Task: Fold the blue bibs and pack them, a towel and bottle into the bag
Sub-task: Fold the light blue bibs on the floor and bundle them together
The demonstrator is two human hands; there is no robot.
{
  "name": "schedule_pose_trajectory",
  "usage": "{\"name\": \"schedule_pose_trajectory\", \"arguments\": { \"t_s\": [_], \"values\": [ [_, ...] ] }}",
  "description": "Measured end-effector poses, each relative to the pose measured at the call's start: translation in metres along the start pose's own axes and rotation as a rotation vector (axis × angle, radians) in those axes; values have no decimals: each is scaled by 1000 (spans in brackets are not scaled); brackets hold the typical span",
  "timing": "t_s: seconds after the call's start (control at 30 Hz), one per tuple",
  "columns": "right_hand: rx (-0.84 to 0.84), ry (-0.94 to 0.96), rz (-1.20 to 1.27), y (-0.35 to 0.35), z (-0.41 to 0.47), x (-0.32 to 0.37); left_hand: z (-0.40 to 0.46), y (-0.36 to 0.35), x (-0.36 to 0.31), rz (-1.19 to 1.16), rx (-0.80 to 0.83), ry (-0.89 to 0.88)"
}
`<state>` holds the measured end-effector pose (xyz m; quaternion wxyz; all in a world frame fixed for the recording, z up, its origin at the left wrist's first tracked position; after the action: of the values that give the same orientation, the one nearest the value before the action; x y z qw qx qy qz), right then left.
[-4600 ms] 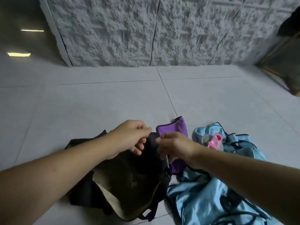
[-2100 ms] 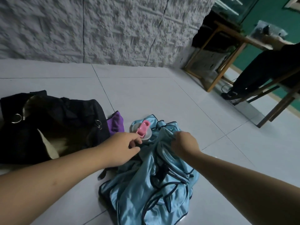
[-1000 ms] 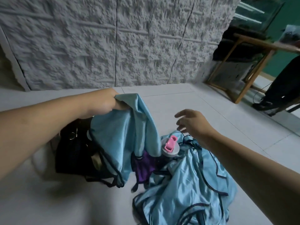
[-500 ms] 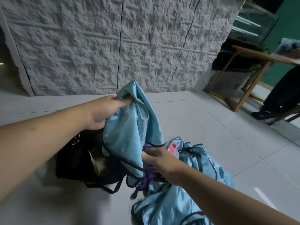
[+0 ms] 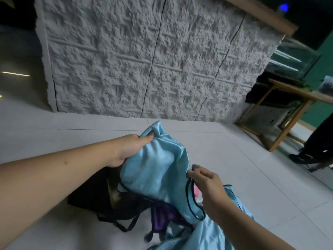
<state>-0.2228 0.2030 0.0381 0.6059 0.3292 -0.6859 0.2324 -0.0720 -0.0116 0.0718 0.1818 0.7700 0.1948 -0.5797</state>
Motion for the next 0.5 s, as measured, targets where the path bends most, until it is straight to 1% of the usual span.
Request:
{"name": "schedule_pose_trajectory", "arguments": {
  "t_s": [0.1,0.2,0.27,0.33,0.37,0.43,0.5],
  "values": [
    [-56,41,37,6,0,15,9,5,13,172,-70,21],
    [-54,159,-9,7,2,42,11,1,12,463,-116,-51],
    [-3,236,-77,1,3,64,12,-8,3,672,-85,-152],
    [96,287,-127,-5,2,84,8,-26,-9,786,33,-269],
    [157,309,-152,-8,3,93,7,-36,-14,783,92,-321],
    [253,360,-248,-12,4,108,2,-51,-24,664,172,-366],
    [257,440,-396,-14,6,120,-3,-60,-31,538,177,-387]
  ]
}}
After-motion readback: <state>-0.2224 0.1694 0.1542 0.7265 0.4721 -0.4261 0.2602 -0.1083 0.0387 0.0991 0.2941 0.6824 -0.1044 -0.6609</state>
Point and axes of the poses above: each hand's wrist, its own z-axis towards the middle knuckle, its own y-axis out of the back of the hand, x = y × z, the point moved 3 cm from there along z, towards the middle knuckle, and after that the axes turned 4 degrees about -y, right-handed, at the moved point
